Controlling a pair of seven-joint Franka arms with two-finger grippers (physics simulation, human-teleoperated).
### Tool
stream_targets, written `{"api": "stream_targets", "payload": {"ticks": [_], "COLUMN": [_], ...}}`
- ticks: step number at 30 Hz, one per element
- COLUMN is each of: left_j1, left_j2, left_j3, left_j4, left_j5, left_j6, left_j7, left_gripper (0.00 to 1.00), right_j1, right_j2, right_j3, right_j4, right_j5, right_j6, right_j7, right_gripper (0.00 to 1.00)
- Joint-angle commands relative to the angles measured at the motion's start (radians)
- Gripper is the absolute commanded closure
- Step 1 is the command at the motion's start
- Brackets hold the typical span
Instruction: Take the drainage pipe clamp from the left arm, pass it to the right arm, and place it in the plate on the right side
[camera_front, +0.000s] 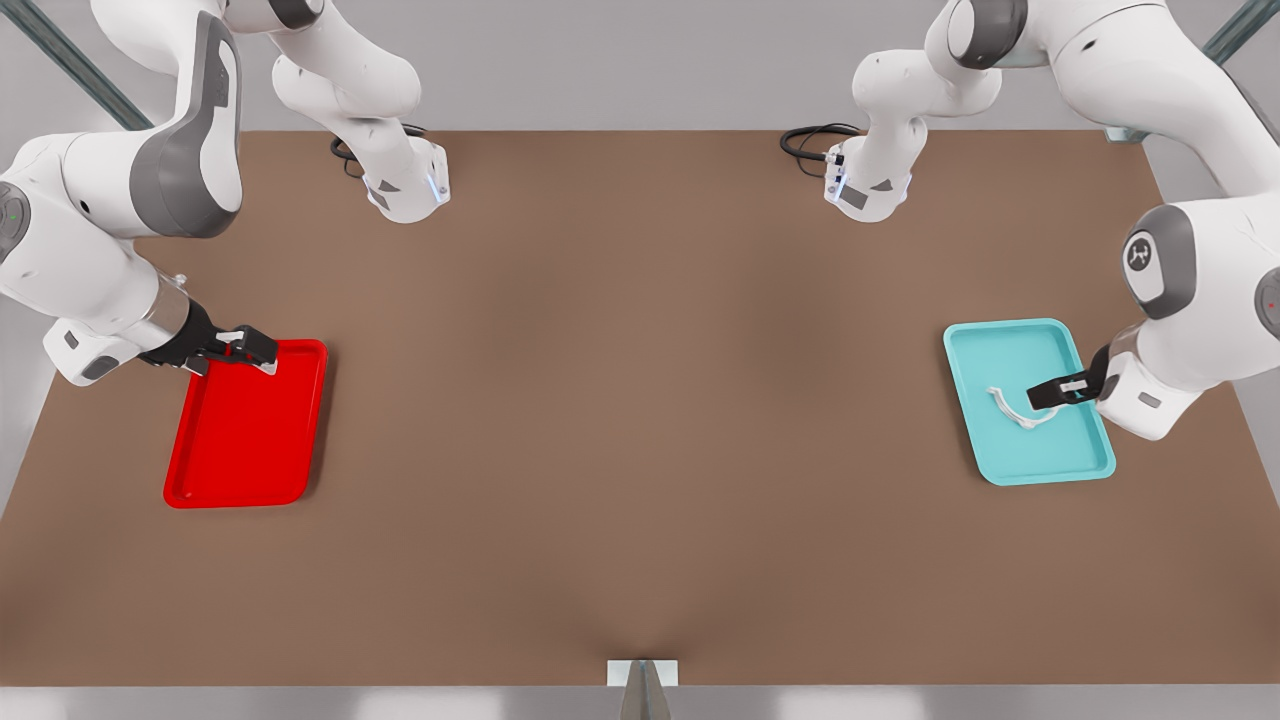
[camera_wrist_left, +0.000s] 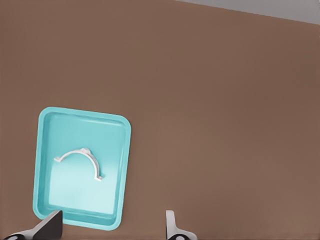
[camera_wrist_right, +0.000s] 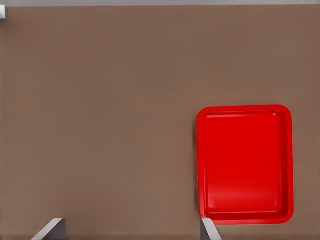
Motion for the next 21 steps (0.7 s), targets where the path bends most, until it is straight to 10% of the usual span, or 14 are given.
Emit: {"api": "stream_targets", "payload": {"ticks": [1,14,21], "left_j1": [0.005,0.028,0.042], "left_j2": [0.001,-0.088,-0.019], "left_j3": [-0.001,0.225,0.249], "left_j4": [0.000,-0.653,-0.764], "left_j5": [0.001,-0.019,0.185], "left_j6": [-0.002,0.846,0.989], "left_j7": [0.115,-1.524,-2.084], "left_gripper": [0.00,0.00,0.01], "right_j1": [-0.002,-0.002,-0.003], "right_j2": [-0.001,-0.001,-0.001], "right_j3": [-0.001,-0.001,-0.001], "right_j4": [0.000,0.000,-0.001], "right_j5": [0.001,0.001,0.001], "right_j6": [-0.001,-0.004,-0.004], "right_j7": [0.008,0.006,0.005], "right_gripper": [0.00,0.00,0.00]}}
